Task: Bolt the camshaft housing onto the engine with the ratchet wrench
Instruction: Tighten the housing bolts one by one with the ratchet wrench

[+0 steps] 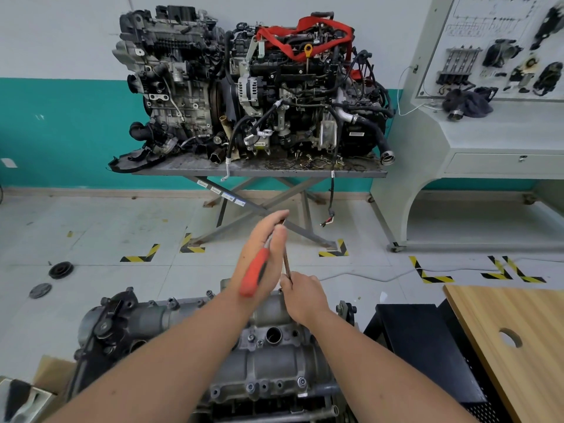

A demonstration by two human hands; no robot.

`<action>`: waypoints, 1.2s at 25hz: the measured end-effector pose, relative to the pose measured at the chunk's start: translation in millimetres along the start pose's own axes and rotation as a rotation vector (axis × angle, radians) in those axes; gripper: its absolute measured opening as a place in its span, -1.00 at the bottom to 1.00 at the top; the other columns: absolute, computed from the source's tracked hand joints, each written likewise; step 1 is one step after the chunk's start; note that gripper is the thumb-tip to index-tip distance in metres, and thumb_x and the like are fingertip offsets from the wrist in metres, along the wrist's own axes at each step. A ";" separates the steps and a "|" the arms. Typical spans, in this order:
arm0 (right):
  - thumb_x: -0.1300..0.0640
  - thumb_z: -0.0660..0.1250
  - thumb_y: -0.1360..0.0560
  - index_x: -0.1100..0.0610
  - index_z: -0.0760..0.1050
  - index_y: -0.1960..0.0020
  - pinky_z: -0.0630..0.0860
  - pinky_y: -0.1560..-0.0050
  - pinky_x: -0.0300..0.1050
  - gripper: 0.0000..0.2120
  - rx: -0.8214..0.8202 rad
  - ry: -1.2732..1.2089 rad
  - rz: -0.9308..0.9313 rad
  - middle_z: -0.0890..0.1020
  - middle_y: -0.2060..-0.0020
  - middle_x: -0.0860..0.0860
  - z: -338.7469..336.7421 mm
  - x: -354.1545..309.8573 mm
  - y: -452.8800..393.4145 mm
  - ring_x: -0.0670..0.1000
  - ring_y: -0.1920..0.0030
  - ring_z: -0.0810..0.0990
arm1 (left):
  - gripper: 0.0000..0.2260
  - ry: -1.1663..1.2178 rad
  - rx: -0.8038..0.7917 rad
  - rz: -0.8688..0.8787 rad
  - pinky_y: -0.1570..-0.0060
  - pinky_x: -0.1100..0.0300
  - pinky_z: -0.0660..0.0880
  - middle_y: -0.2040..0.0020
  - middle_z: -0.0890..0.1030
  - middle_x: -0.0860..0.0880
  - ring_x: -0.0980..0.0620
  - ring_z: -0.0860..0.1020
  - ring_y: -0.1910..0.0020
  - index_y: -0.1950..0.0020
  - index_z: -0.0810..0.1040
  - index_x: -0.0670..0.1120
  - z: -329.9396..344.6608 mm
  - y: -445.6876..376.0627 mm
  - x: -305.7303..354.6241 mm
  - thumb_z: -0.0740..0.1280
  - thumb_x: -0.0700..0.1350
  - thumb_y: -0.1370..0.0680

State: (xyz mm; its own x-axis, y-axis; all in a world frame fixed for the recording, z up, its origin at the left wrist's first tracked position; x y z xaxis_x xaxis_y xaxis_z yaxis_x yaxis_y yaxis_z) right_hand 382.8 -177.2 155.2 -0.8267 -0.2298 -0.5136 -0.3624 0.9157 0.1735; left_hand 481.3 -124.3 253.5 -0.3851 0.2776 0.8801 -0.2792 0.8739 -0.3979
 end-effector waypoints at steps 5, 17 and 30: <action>-0.04 -0.06 -0.70 0.17 0.49 -0.07 0.36 -0.12 0.04 -0.58 0.014 0.010 -0.021 0.62 -0.03 0.15 2.2 2.1 -3.0 0.20 -0.15 0.44 | -0.50 0.724 0.145 -0.617 -0.07 0.06 0.47 0.08 0.72 -0.06 0.05 0.69 0.09 -0.10 0.64 0.01 19.6 -13.5 9.9 0.01 0.27 -0.66; -0.09 -0.03 -0.70 0.09 0.49 -0.10 0.42 -0.09 0.05 -0.61 -0.002 -0.031 -0.039 0.56 0.12 0.06 -0.9 2.9 2.8 0.12 -0.17 0.37 | -0.67 0.024 -0.524 -0.748 -0.05 -0.01 0.45 0.09 0.73 -0.05 0.13 0.69 0.11 -0.01 0.42 0.01 -25.8 -50.6 31.7 0.07 0.24 -0.65; -0.09 -0.04 -0.69 0.00 0.37 0.05 0.39 0.00 0.04 -0.70 0.007 -0.010 -0.045 0.50 0.20 0.00 1.3 3.5 2.5 0.12 -0.13 0.38 | -0.77 -0.497 -0.541 -0.340 0.28 0.15 0.39 0.21 0.69 -0.01 0.06 0.54 0.28 0.14 0.45 -0.03 -12.7 -55.0 58.2 0.15 0.00 -0.66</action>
State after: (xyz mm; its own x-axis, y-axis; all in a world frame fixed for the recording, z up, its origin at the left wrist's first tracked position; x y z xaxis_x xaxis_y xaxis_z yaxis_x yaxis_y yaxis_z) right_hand 379.5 -175.3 152.7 -0.8050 -0.2676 -0.5294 -0.3963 0.9067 0.1443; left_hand 485.4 -151.1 329.8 -0.7371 -0.1366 0.6618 -0.0364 0.9860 0.1630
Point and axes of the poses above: each hand's wrist, its own y-axis away from the middle knuckle, its own z-axis out of the palm, x = y × z, the point moved 1 cm from there along -y, towards the middle knuckle
